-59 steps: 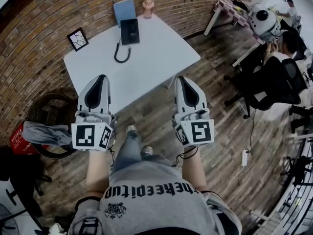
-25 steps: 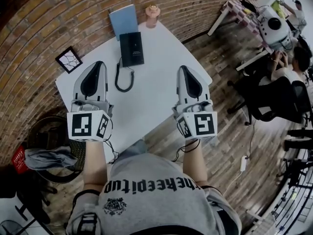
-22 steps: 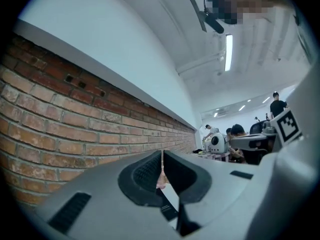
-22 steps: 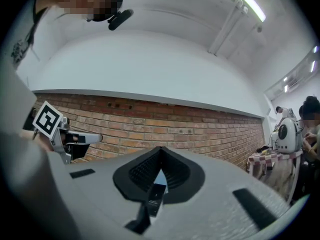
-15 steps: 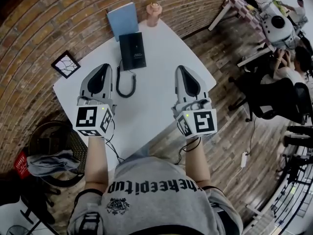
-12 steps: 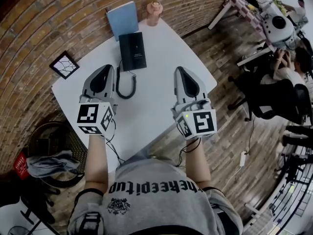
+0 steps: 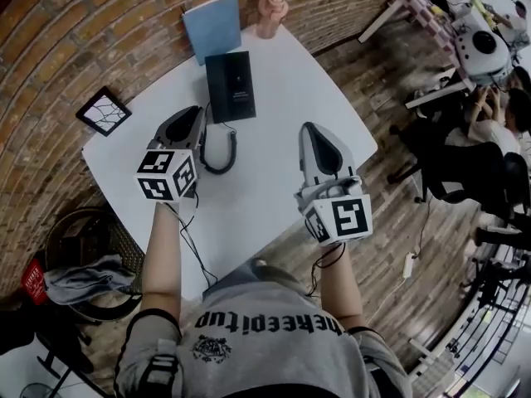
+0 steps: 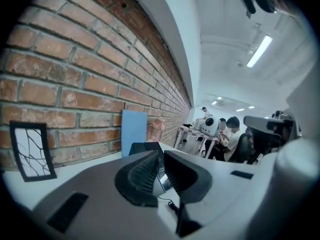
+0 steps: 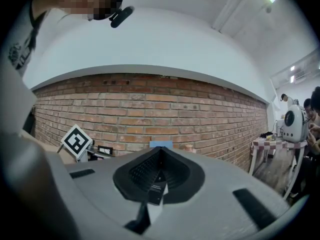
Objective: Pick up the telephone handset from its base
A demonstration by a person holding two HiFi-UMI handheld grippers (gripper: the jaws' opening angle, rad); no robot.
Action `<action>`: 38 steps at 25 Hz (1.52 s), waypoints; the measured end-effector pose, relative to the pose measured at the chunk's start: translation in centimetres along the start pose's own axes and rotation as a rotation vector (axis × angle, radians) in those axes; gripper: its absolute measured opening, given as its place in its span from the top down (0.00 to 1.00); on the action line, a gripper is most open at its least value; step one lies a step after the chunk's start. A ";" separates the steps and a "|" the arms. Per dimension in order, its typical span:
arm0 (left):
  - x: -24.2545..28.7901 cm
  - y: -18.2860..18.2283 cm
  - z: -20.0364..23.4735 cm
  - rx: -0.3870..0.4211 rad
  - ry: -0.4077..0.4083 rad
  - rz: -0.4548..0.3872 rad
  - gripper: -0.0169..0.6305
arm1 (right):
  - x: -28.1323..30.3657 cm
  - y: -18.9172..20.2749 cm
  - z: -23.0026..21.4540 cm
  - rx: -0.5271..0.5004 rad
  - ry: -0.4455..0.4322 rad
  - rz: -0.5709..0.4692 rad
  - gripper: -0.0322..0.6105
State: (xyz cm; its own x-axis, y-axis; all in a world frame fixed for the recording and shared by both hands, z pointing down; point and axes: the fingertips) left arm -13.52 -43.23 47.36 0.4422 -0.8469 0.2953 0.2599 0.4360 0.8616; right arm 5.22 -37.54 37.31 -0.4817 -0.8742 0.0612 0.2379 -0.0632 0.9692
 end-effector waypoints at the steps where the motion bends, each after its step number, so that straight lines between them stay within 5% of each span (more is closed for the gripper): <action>1: 0.6 0.2 0.7 -0.027 0.000 0.012 0.95 | 0.2 0.2 0.1 -0.002 -0.002 0.007 0.95; 18: 10.5 6.2 7.5 -0.176 0.013 0.252 0.78 | 0.8 2.8 0.2 -0.054 0.015 0.110 0.95; 26: 12.9 7.0 7.2 -0.198 0.058 0.284 0.75 | 0.5 3.8 -0.4 -0.066 0.032 0.147 0.95; 32: 13.5 8.1 6.7 -0.311 0.144 0.280 0.75 | 0.8 4.1 -0.3 -0.067 0.029 0.152 0.95; 38: 13.7 7.6 6.7 -0.256 0.107 0.286 0.68 | 0.8 4.3 -0.1 -0.092 0.028 0.169 0.95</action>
State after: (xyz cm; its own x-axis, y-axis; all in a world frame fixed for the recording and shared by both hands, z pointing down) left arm -11.23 -53.53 60.68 0.6116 -0.6492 0.4521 0.3124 0.7232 0.6159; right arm 5.92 -38.55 41.49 -0.4048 -0.8892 0.2133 0.3904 0.0428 0.9196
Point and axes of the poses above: the fingertips, and each gripper's own axes: x forward along the fingers, z to its left, y out of its underside, and after that the axes turned 12 degrees about -x, right-handed
